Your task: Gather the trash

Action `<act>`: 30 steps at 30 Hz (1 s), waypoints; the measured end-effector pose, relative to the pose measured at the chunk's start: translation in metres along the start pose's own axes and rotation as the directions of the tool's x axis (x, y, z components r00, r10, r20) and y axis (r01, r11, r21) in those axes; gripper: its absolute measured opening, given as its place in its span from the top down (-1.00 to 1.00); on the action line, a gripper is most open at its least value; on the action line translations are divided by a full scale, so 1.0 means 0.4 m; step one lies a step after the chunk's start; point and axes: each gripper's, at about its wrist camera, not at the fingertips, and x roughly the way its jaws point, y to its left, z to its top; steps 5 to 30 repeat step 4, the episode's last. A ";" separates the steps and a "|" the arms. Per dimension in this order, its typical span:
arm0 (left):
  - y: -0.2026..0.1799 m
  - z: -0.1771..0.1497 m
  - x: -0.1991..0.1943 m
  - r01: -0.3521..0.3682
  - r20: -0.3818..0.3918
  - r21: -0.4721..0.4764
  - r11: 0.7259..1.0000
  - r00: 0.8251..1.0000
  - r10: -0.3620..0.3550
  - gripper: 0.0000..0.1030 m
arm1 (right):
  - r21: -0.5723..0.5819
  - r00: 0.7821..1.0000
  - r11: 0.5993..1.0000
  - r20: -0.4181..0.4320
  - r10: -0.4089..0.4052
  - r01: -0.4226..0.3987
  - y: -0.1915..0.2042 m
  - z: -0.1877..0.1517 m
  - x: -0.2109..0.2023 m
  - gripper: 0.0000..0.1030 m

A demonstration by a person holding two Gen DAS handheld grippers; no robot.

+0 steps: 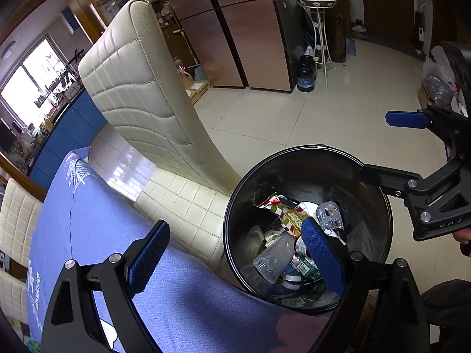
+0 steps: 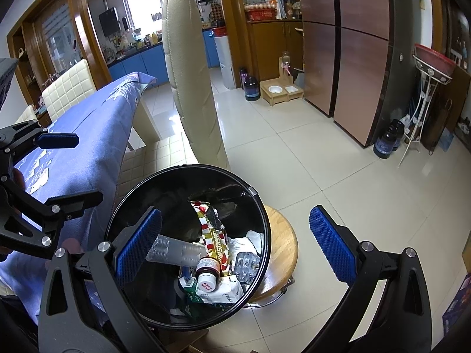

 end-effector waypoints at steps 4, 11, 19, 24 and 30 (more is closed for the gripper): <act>-0.001 -0.004 0.003 0.003 -0.005 -0.002 1.000 1.000 -0.003 -0.72 | 0.000 1.000 1.000 -0.002 0.000 0.000 0.000 -0.001 0.001 -0.93; -0.001 -0.004 0.003 0.003 -0.005 -0.002 1.000 1.000 -0.003 -0.72 | 0.000 1.000 1.000 -0.002 0.000 0.000 0.000 -0.001 0.001 -0.93; -0.001 -0.004 0.003 0.003 -0.005 -0.002 1.000 1.000 -0.003 -0.72 | 0.000 1.000 1.000 -0.002 0.000 0.000 0.000 -0.001 0.001 -0.93; -0.001 -0.004 0.003 0.003 -0.005 -0.002 1.000 1.000 -0.003 -0.72 | 0.000 1.000 1.000 -0.002 0.000 0.000 0.000 -0.001 0.001 -0.93; -0.001 -0.004 0.003 0.003 -0.005 -0.002 1.000 1.000 -0.003 -0.72 | 0.000 1.000 1.000 -0.002 0.000 0.000 0.000 -0.001 0.001 -0.93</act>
